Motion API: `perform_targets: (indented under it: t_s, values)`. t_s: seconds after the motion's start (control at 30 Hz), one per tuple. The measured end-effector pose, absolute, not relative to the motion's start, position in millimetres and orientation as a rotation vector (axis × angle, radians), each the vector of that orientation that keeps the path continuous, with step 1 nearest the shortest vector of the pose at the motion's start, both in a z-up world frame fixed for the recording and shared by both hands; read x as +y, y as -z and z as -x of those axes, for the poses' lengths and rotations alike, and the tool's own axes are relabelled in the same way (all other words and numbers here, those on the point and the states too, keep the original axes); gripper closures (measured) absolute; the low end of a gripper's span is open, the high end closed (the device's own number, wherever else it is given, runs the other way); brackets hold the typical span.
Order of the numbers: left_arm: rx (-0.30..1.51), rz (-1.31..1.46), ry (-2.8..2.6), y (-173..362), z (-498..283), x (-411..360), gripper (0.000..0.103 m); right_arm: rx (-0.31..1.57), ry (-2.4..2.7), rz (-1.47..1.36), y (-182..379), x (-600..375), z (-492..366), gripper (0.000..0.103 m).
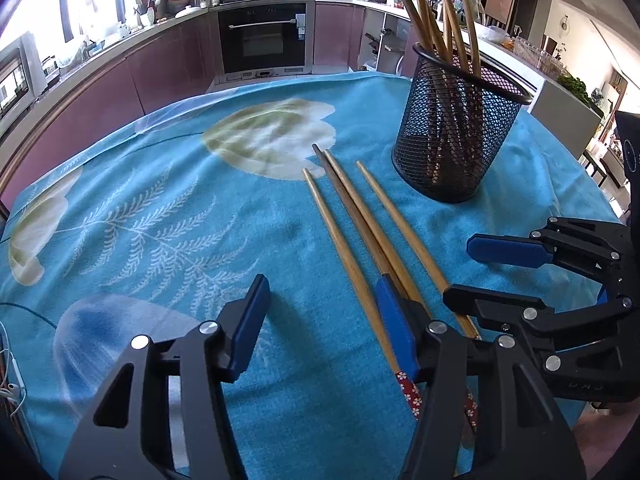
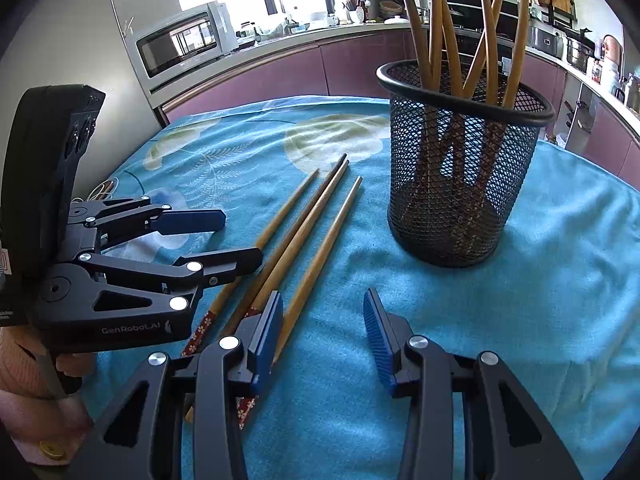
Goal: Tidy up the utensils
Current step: 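Move both open tools back to the remaining chopsticks on the cloth, then close the left tool on a chopstick while the right tool grasps another chopstick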
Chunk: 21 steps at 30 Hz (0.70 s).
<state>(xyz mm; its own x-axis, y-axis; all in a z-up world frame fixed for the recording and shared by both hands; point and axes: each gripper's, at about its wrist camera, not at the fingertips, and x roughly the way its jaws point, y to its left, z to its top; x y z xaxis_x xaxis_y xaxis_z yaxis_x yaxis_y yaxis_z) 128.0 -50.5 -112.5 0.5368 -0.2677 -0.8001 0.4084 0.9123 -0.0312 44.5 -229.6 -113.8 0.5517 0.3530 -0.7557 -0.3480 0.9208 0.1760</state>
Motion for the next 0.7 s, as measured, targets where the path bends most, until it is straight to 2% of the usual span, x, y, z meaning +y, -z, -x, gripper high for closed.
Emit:
perform_targets:
  t_s: [0.17, 0.43, 0.7]
  values:
    - [0.929, -0.145, 0.411, 111, -130, -44, 0.062, 0.897, -0.409, -0.001, 114, -228, -48, 0.067]
    - [0.944, -0.128, 0.420, 111, -142, -47, 0.069, 0.908, -0.394, 0.027, 114, -220, -62, 0.075]
    - [0.949, -0.135, 0.390, 111, -156, -51, 0.081, 0.925, -0.374, -0.006, 115, -223, -77, 0.092]
